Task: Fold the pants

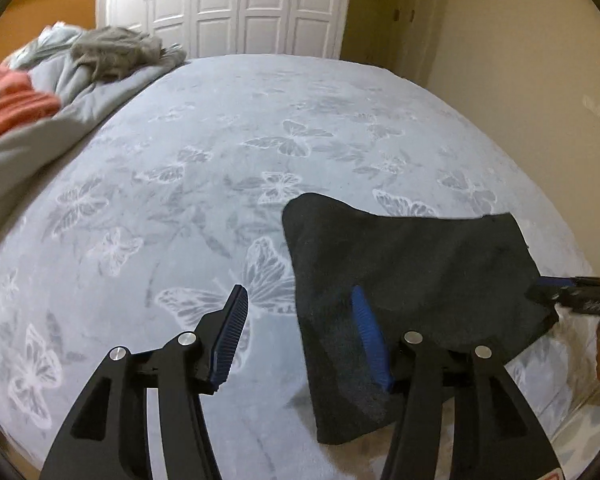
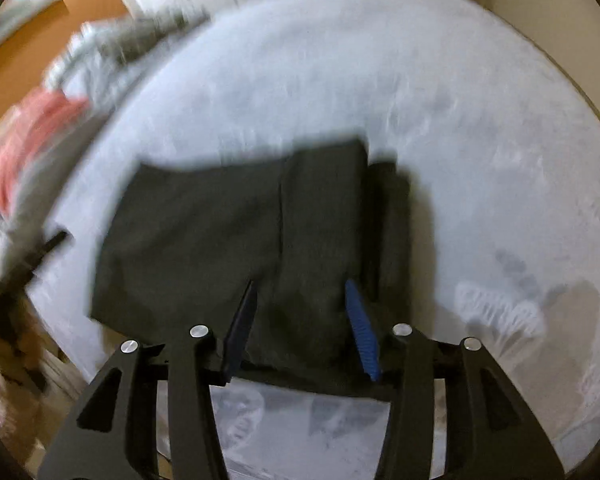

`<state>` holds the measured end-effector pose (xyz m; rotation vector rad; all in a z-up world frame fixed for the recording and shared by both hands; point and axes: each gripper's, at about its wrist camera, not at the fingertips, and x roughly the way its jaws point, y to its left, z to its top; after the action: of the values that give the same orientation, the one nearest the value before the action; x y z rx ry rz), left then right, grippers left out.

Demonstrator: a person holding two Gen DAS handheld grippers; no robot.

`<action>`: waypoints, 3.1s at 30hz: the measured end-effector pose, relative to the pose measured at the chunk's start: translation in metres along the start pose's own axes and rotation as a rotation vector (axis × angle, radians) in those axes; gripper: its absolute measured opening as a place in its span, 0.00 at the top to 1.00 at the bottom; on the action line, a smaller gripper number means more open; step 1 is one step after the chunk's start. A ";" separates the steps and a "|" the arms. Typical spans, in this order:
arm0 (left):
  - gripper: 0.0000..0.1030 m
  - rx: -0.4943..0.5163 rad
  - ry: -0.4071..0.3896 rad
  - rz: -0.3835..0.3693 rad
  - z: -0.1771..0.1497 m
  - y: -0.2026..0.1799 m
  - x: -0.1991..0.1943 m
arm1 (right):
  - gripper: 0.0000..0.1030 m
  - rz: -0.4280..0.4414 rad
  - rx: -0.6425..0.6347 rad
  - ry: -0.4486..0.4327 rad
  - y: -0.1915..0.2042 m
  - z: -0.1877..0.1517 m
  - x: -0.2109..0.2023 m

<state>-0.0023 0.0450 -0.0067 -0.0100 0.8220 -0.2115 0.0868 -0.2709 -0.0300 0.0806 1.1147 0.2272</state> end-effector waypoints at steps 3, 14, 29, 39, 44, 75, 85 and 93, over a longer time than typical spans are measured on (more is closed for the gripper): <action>0.49 -0.003 0.023 -0.011 0.004 -0.004 0.009 | 0.55 -0.017 -0.015 -0.004 0.002 0.002 0.004; 0.49 0.039 0.025 0.004 0.009 -0.027 0.023 | 0.81 0.165 -0.035 -0.221 0.003 0.003 -0.062; 0.38 0.029 0.029 -0.144 0.006 -0.045 0.024 | 0.48 0.090 0.120 -0.114 -0.034 0.041 -0.029; 0.20 0.347 0.019 -0.368 -0.032 -0.141 0.013 | 0.92 0.171 0.054 -0.037 -0.019 -0.018 -0.040; 0.20 0.407 0.018 -0.392 -0.038 -0.176 0.027 | 0.99 0.317 0.074 -0.119 -0.018 -0.005 -0.053; 0.94 -0.172 -0.004 -0.585 0.035 -0.071 0.072 | 0.98 0.005 -0.098 -0.054 -0.015 0.048 -0.009; 0.93 -0.115 0.009 -0.624 0.026 -0.084 0.070 | 0.98 0.117 -0.093 0.071 0.015 0.042 0.023; 0.57 0.195 0.101 -0.573 -0.022 -0.153 0.064 | 0.54 -0.062 0.199 -0.245 -0.069 0.034 -0.069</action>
<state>-0.0040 -0.1156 -0.0544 -0.0521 0.8824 -0.8375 0.0982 -0.3521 0.0334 0.2449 0.8918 0.0484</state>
